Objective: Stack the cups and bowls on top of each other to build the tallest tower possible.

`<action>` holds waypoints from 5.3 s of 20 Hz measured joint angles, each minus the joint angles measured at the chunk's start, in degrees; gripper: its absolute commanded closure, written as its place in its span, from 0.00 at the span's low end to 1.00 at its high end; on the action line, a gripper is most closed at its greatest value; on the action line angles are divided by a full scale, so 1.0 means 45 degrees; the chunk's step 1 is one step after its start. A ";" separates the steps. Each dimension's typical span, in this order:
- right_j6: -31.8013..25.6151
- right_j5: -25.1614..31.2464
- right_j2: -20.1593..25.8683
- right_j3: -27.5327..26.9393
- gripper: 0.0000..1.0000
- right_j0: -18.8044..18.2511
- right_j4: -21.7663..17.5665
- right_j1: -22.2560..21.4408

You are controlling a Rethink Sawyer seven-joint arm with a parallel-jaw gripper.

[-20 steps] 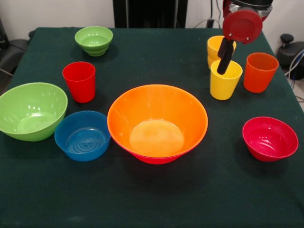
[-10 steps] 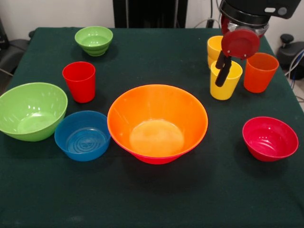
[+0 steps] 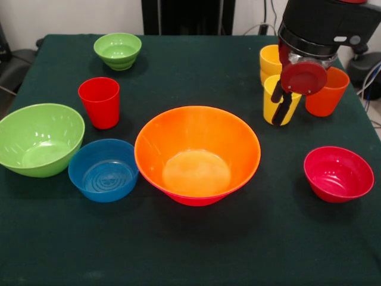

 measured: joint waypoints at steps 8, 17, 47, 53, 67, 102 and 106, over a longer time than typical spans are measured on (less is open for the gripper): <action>0.0000 0.0003 0.0081 0.0009 0.00 0.0000 0.0000 -0.0010; 0.0000 0.0003 0.0203 0.0306 0.00 0.0078 0.0000 -0.0654; 0.0000 -0.1186 0.0691 0.3360 0.00 0.0601 0.0003 -0.1836; 0.0000 -0.1450 0.0726 0.3503 0.00 0.0523 0.0003 -0.1869; 0.0000 -0.1461 0.0773 0.3455 0.00 0.0368 0.0003 -0.1781; 0.0000 -0.1453 0.0781 0.1437 0.00 0.0377 0.0005 0.0146; 0.0000 -0.1453 0.0779 0.1842 0.00 0.0429 0.0003 -0.0297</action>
